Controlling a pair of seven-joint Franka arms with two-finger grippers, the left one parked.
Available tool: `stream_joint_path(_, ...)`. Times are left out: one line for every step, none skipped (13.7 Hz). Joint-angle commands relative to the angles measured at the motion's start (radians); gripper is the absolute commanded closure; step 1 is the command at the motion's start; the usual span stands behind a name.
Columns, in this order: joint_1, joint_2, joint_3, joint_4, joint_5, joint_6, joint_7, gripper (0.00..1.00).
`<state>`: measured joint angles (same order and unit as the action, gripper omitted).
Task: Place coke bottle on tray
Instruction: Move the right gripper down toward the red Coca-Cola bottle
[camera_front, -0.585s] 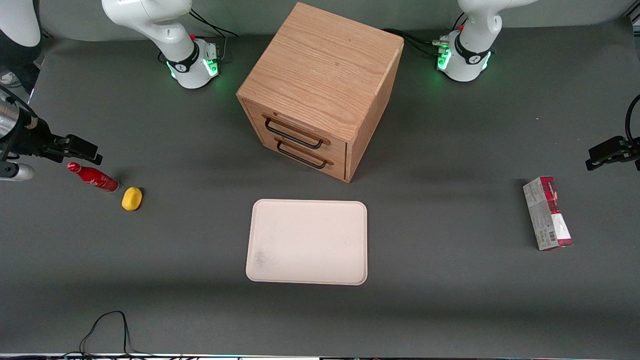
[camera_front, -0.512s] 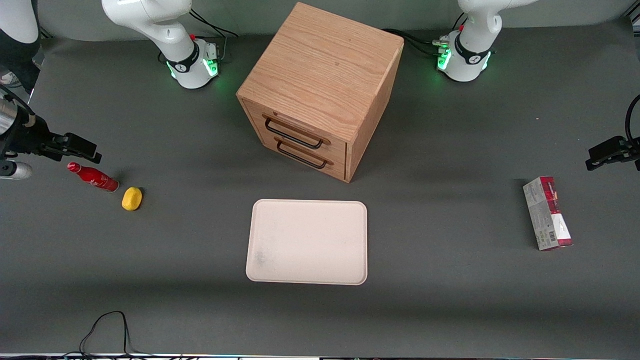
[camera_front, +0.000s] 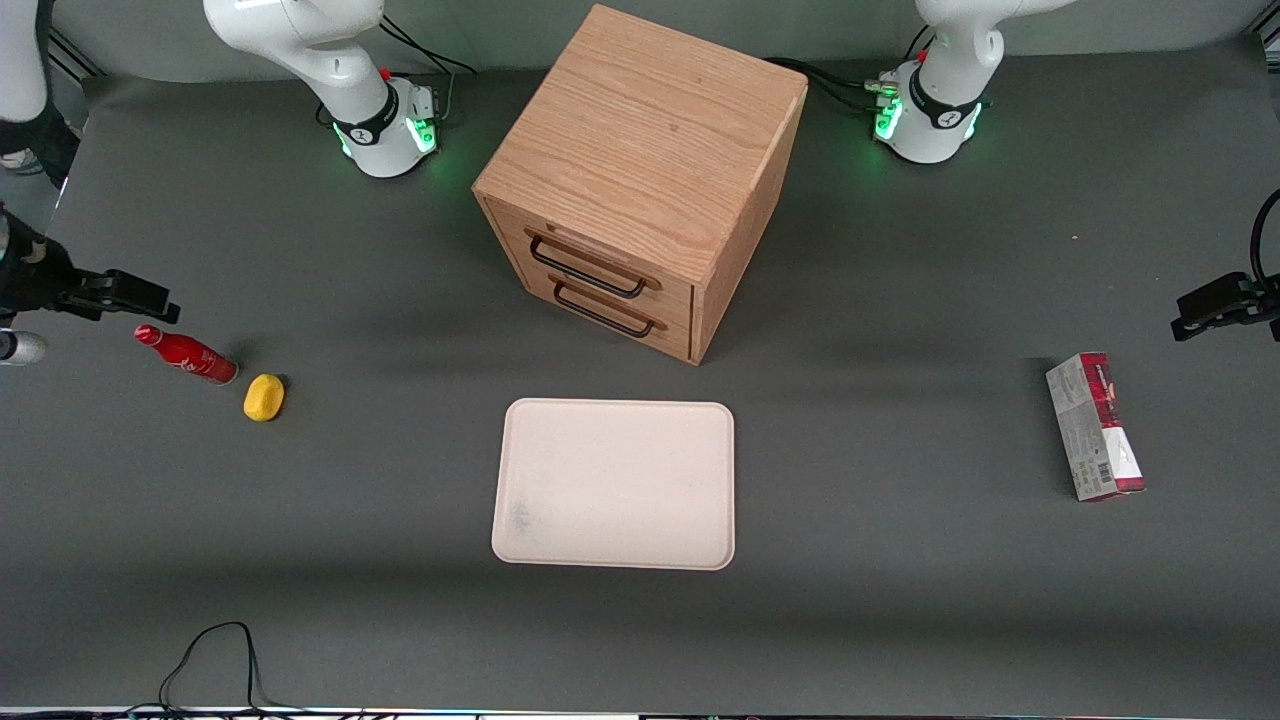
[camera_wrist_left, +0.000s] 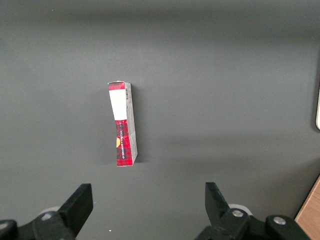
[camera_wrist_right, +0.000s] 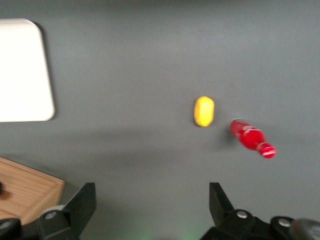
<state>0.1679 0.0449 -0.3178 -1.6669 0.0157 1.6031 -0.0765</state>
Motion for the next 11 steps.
stream_joint_path(0.002,-0.017,-0.116,-0.161,-0.052,0.147,-0.187,0.00)
stream_joint_path(0.002,-0.022,-0.154,-0.228,-0.057,0.223,-0.244,0.00)
stream_joint_path(0.002,-0.026,-0.193,-0.304,-0.057,0.318,-0.309,0.00)
stream_joint_path(0.002,-0.027,-0.229,-0.382,-0.057,0.421,-0.363,0.00)
stream_joint_path(0.002,-0.022,-0.257,-0.455,-0.056,0.530,-0.406,0.00)
stream_joint_path(0.001,-0.014,-0.283,-0.523,-0.049,0.622,-0.445,0.00)
stream_joint_path(0.001,-0.007,-0.303,-0.563,-0.048,0.687,-0.474,0.00)
stream_joint_path(-0.001,0.004,-0.314,-0.586,-0.046,0.714,-0.491,0.00)
stream_joint_path(-0.002,0.010,-0.323,-0.606,-0.040,0.739,-0.500,0.00)
stream_joint_path(-0.002,0.018,-0.326,-0.619,-0.033,0.771,-0.514,0.00)
stream_joint_path(-0.004,0.032,-0.326,-0.625,-0.008,0.782,-0.528,0.00)
